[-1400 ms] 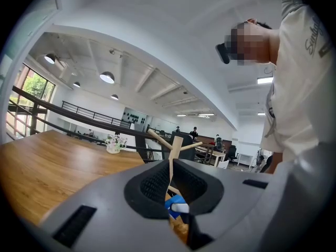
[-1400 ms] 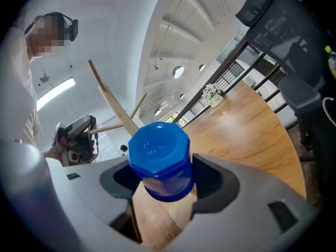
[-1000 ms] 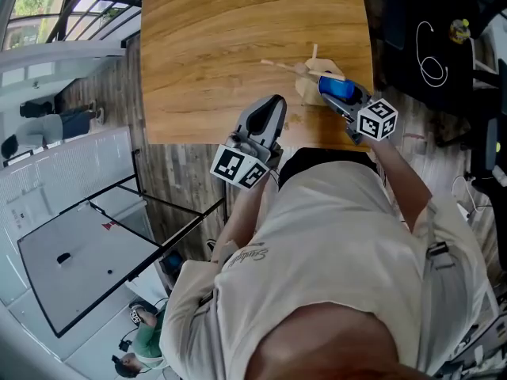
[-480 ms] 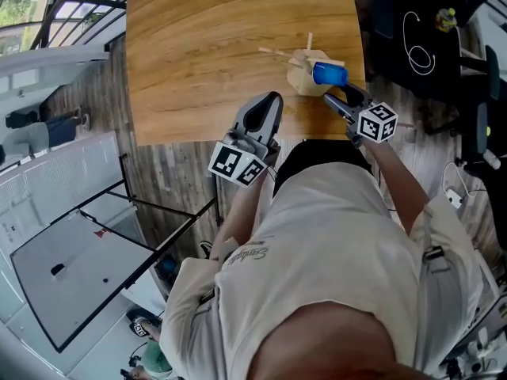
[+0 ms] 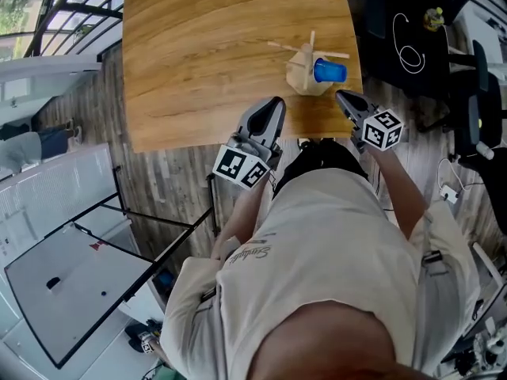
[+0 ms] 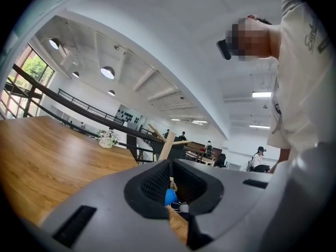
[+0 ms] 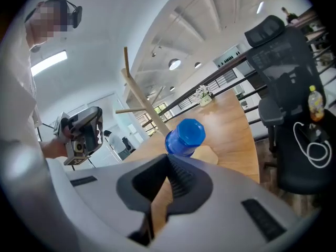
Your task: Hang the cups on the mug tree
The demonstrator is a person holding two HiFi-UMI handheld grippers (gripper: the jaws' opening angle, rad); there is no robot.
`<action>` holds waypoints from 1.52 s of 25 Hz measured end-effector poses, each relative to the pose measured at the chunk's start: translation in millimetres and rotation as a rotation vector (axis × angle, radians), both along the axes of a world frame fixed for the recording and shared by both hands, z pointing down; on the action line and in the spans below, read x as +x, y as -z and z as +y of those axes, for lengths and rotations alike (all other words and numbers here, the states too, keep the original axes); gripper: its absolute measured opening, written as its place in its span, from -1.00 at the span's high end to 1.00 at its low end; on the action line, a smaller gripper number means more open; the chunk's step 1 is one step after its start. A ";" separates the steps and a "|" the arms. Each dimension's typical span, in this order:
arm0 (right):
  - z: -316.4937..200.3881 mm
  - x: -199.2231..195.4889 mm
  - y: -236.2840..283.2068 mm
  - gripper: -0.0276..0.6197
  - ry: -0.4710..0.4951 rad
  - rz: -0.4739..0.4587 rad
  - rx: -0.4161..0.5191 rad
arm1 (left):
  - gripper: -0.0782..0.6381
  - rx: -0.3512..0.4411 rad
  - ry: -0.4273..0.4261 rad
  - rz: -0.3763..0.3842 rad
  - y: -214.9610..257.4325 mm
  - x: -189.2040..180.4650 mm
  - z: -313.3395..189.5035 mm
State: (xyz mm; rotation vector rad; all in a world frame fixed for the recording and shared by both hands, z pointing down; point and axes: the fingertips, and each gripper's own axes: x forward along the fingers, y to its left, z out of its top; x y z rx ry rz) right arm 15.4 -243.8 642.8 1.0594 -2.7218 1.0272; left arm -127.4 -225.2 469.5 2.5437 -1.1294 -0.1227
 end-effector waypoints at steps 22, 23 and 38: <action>13.9 18.1 236.6 0.94 -0.126 0.062 0.516 | 0.70 0.178 -0.138 0.035 67.6 10.2 1.1; 13.2 19.6 244.3 0.94 -0.125 0.068 0.532 | 0.70 0.187 -0.133 0.035 71.8 9.6 -0.9; 2.3 3.5 318.0 0.94 -0.015 0.147 0.760 | 0.70 0.362 -0.034 0.044 154.1 -1.1 -36.2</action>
